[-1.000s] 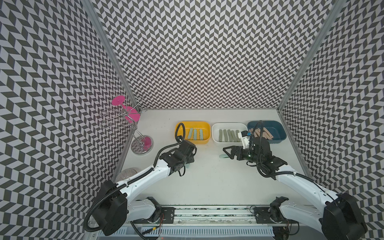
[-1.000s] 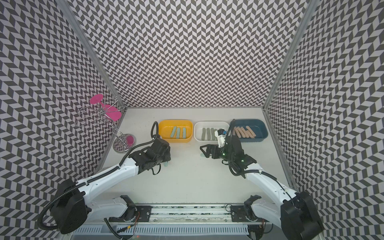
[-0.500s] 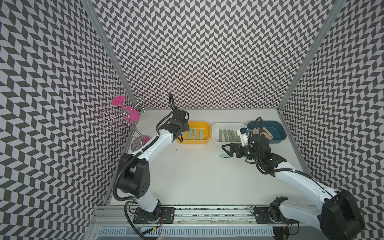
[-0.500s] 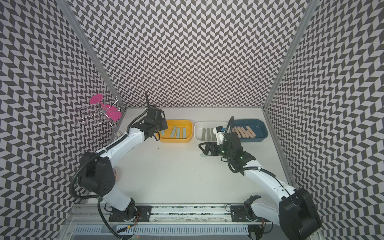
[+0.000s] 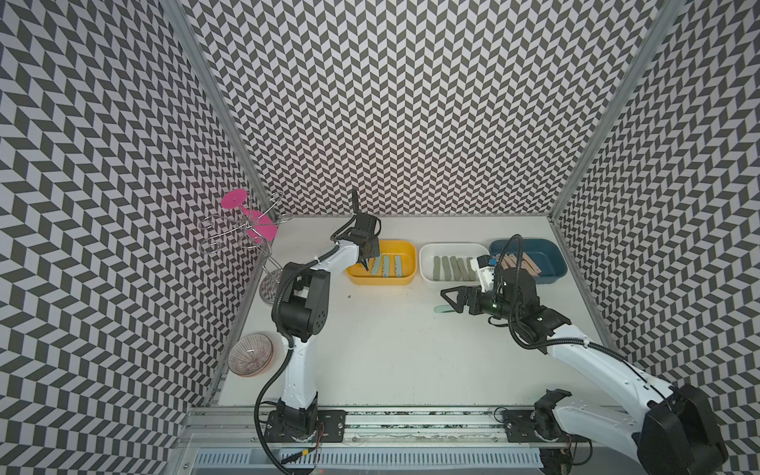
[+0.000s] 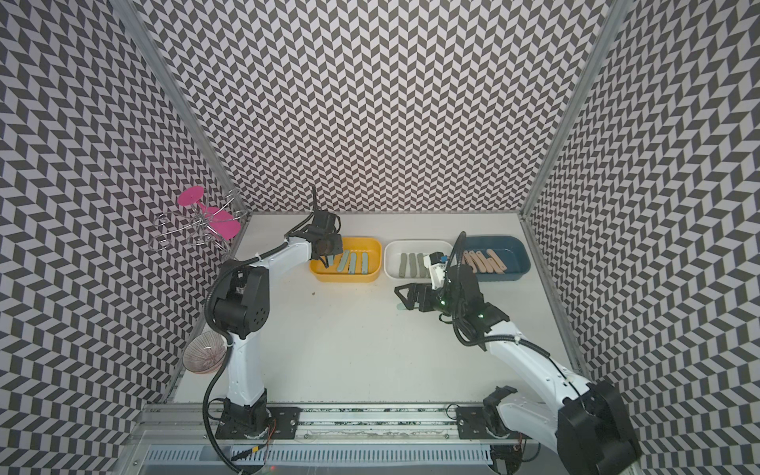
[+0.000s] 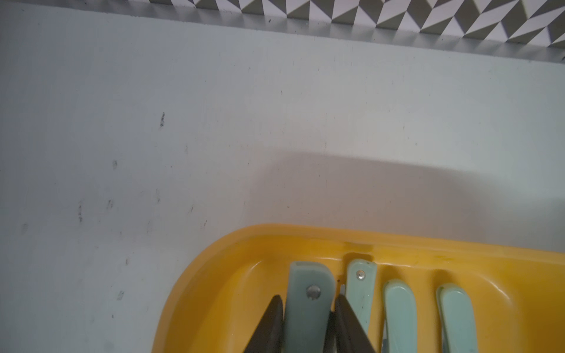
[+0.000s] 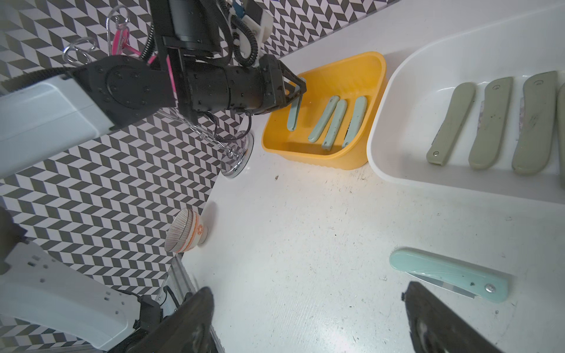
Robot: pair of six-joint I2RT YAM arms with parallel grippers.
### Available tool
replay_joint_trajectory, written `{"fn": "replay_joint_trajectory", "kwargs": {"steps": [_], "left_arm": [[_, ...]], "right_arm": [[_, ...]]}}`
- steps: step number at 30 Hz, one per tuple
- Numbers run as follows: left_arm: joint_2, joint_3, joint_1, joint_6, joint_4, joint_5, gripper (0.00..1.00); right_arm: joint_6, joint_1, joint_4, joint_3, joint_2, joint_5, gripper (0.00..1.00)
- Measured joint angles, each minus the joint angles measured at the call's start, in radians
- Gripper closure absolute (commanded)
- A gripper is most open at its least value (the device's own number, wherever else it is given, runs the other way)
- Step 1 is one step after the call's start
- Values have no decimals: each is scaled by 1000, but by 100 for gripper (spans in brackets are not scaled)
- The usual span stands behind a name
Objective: Place the fruit knives into the storage box by color
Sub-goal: Place the fruit knife in the storage box.
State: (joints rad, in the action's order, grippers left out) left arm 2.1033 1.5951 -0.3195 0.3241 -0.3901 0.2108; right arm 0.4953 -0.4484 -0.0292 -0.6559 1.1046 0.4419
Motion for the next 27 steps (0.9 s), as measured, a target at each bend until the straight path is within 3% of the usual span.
{"fn": "replay_joint_trajectory", "kwargs": {"steps": [15,27], "left_arm": [[86,27,0,-10,-5,-15,70],[97,27,0,-8,-9,-24,59]], "right_arm": [[-5,0,-8,3,-14,-3,5],[-5,0,-10,5,-19,-4,5]]}}
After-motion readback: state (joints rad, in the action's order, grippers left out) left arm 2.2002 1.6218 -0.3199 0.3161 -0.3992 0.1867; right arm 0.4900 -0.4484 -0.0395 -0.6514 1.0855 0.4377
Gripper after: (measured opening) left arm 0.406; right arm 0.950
